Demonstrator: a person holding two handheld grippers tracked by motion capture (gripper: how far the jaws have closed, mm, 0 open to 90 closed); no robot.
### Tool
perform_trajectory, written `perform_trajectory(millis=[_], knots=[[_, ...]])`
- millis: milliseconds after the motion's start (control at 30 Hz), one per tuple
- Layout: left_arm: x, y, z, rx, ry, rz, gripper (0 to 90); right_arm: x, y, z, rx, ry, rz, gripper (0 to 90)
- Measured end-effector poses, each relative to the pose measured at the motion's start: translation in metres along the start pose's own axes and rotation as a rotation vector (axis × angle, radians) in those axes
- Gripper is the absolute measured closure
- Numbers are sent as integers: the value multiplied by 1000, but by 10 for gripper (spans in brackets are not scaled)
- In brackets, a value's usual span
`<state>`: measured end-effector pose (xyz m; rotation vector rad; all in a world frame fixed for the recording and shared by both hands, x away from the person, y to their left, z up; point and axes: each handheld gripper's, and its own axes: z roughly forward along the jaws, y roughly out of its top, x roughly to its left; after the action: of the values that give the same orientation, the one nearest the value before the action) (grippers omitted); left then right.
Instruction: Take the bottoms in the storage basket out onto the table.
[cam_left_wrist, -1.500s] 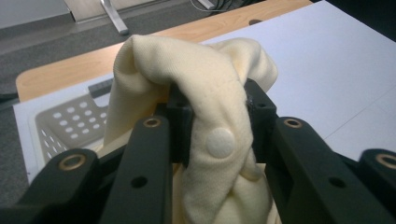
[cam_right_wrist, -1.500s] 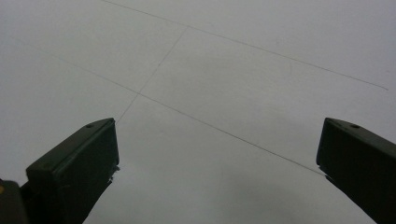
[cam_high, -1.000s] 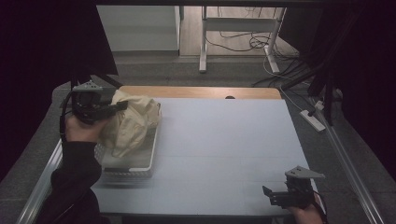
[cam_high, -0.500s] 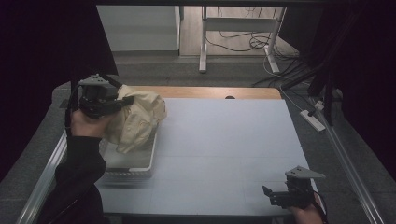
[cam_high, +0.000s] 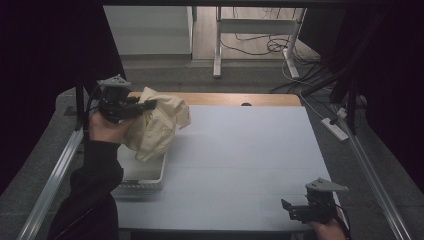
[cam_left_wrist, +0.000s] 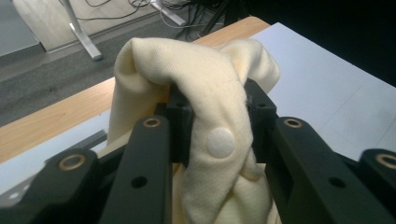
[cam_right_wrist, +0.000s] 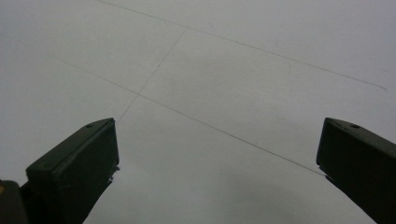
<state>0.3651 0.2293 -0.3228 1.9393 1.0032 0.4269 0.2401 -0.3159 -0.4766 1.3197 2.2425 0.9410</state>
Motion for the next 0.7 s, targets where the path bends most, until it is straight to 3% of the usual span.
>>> perform_trajectory(millis=[700], knots=[[-29, 23, 35, 7, -70, 41, 691, 0, 0, 0, -3, 2, -3, 0]])
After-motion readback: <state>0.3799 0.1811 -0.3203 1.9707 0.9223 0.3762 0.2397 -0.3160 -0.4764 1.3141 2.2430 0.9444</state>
